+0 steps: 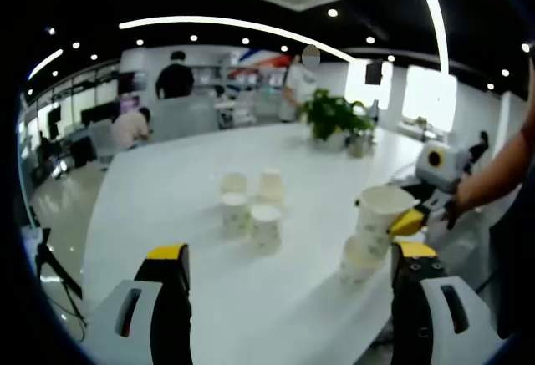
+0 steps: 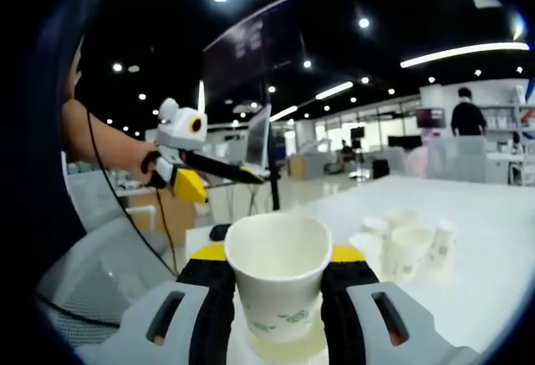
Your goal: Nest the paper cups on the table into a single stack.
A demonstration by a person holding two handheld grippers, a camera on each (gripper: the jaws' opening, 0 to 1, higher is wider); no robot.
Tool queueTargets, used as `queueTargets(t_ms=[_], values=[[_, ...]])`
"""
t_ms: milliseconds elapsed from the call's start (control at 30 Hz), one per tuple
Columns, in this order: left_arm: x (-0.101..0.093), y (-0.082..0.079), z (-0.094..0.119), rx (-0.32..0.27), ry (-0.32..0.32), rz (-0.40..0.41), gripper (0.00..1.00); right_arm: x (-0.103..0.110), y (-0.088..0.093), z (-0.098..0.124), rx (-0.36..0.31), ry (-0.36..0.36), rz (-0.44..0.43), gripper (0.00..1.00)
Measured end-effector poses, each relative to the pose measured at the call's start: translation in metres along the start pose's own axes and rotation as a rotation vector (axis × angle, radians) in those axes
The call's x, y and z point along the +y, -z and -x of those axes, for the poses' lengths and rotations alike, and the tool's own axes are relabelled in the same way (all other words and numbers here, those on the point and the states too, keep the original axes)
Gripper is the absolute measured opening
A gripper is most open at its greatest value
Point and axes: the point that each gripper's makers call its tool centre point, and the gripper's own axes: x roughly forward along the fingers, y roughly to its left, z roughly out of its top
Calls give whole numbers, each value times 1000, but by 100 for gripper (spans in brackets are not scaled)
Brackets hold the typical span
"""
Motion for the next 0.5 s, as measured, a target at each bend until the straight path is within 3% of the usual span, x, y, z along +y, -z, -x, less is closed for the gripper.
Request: queueTargets(t_ms=[500], values=[[0,0,2,-2,-2,0,98,3,24,-5,54,16,0,38]])
